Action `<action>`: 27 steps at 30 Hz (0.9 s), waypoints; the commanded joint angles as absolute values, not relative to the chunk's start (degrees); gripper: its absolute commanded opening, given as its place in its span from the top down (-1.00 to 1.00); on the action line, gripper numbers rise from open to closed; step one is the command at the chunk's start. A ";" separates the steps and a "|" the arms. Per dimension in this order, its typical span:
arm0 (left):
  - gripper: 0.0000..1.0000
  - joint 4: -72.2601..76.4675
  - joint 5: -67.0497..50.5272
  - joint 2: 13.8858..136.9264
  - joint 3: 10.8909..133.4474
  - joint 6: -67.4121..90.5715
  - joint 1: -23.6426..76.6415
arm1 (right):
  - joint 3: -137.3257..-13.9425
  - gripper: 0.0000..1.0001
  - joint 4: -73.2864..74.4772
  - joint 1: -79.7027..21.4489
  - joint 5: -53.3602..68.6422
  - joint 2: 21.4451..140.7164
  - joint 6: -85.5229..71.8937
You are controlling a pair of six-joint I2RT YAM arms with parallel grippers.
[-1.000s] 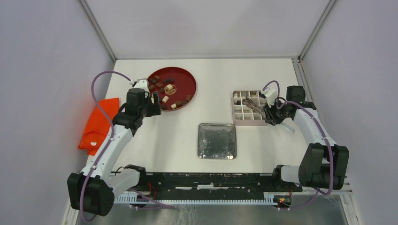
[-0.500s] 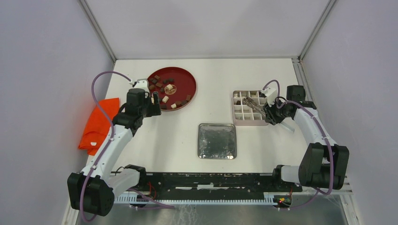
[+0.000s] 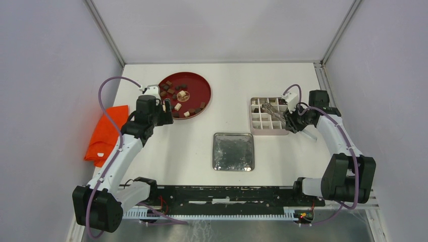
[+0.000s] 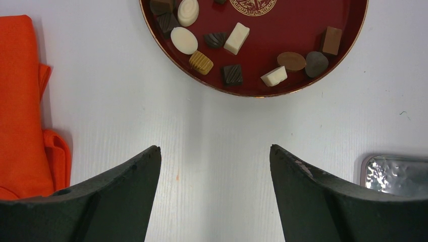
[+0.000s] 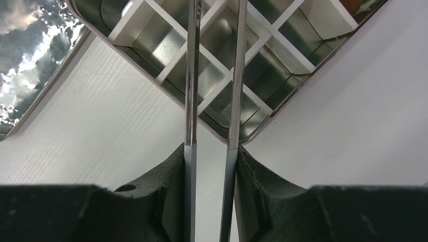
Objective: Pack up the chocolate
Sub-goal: Place the fake chocolate in the packing box, then pick up the fake chocolate from the plate.
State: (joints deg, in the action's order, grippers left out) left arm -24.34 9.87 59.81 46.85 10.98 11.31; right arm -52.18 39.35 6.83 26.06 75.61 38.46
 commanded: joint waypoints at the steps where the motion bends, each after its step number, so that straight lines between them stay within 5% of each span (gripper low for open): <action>1: -0.69 -23.53 9.05 58.45 46.85 9.10 11.07 | -57.18 0.25 39.72 7.03 29.70 74.77 38.67; 11: -0.69 -23.33 10.03 57.84 46.68 9.16 11.08 | -64.85 0.27 40.13 3.94 39.36 76.91 36.34; 27: -0.69 -22.46 13.42 54.70 45.97 8.84 11.06 | -83.00 0.28 32.16 -26.09 31.49 93.58 29.00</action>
State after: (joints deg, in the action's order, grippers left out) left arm -24.27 11.20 56.64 46.46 10.98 11.33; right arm -76.73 35.79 -21.10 34.63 89.67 30.81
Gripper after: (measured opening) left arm 0.844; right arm 0.363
